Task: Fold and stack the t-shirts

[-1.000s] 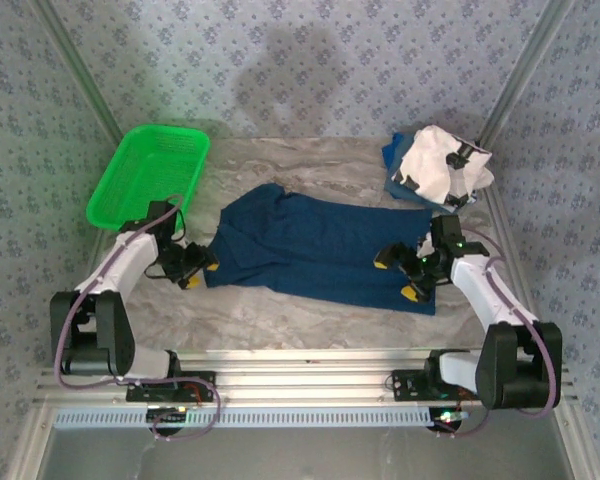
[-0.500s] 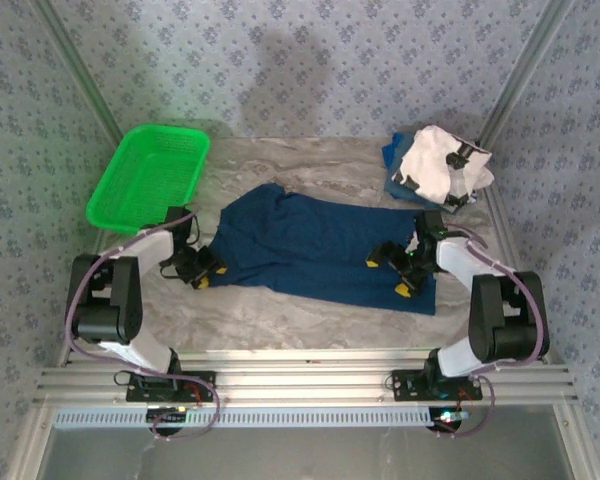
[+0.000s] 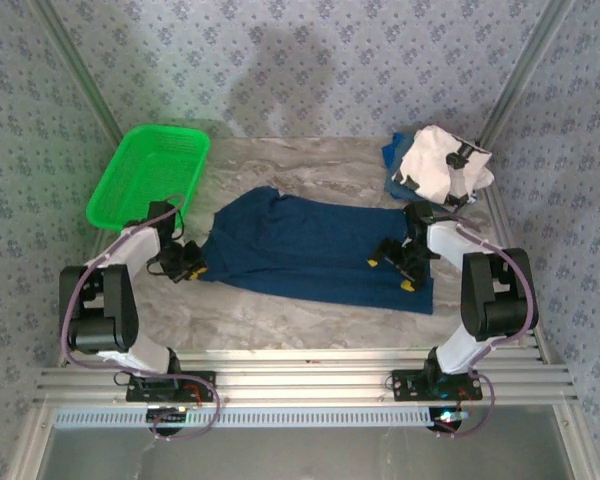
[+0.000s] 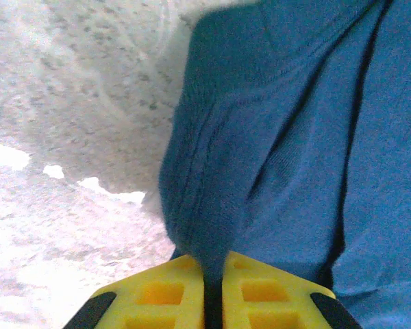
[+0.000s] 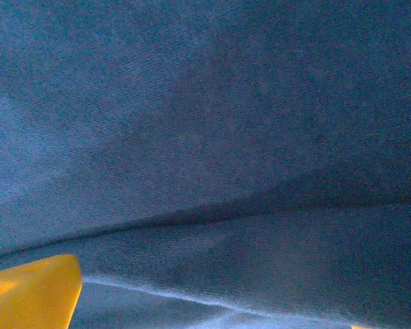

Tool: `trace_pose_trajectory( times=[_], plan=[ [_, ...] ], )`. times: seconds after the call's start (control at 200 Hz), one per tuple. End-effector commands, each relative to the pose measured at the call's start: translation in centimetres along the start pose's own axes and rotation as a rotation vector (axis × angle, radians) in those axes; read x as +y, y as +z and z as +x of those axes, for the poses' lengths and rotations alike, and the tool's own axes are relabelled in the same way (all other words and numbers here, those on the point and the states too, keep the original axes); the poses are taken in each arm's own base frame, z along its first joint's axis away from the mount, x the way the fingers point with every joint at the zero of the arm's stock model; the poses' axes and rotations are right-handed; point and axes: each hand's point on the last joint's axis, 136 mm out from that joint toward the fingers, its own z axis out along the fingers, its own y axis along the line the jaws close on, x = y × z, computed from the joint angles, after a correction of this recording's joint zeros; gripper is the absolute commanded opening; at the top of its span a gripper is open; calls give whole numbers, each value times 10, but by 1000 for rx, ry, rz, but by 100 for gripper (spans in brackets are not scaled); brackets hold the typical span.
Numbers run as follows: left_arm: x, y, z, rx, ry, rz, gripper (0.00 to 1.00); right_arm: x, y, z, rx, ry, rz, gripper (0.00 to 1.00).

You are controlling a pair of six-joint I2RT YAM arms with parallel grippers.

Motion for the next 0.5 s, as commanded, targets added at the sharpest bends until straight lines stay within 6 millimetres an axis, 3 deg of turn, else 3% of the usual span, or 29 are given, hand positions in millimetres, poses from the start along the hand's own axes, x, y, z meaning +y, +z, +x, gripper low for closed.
trace_pose_trajectory(
  times=[0.0,0.045,0.13,0.215,0.295,0.37,0.495],
  plan=[
    [25,2,16,41,6,-87,14,-24,5,0,11,-22,126,97],
    [28,4,20,51,0,-94,20,-23,5,0,11,-22,124,98],
    [34,1,23,51,-11,-123,44,-18,-1,-1,1,-26,103,98],
    [29,-18,17,-14,-23,-116,52,-9,-12,-1,-17,-38,69,100],
    [5,-46,7,-87,-14,-58,56,2,-26,0,-41,-54,17,100],
    [-30,-67,5,-115,17,20,58,15,-43,2,-64,-89,-46,100],
    [-87,-68,18,-51,-3,218,59,35,-71,8,-127,-177,-149,100]
  ],
)
